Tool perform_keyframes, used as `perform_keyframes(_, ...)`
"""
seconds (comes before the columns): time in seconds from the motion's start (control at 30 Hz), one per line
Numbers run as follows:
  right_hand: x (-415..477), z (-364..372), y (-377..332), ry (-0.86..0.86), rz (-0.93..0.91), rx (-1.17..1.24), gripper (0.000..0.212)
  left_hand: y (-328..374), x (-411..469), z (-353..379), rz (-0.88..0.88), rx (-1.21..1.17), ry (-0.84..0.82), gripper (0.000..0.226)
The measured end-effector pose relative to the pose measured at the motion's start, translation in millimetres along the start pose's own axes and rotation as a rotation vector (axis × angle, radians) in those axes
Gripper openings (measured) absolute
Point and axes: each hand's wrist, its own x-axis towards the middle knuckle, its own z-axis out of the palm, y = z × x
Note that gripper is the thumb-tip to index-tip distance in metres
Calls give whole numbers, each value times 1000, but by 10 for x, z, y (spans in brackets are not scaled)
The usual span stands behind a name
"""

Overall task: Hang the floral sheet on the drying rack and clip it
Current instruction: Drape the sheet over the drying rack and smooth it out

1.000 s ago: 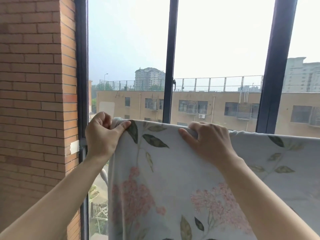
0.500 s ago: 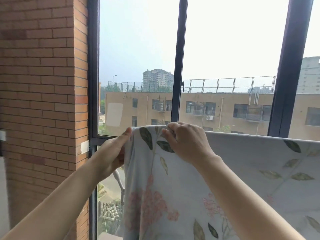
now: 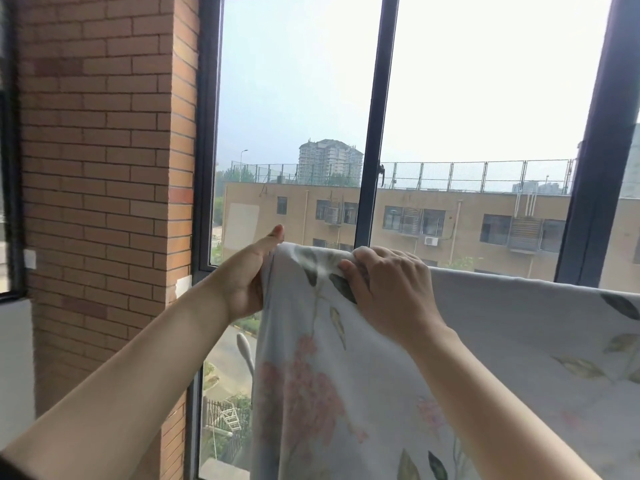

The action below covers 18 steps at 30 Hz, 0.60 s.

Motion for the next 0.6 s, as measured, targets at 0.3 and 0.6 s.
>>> perform_keyframes(0.3,-14,12,18,5,-14,-22,29,-102,182,-325,241,12,314,13)
perform_keyframes(0.6,3,49,61,9,10,-62,26,-370,90,-549,93,116,136,23)
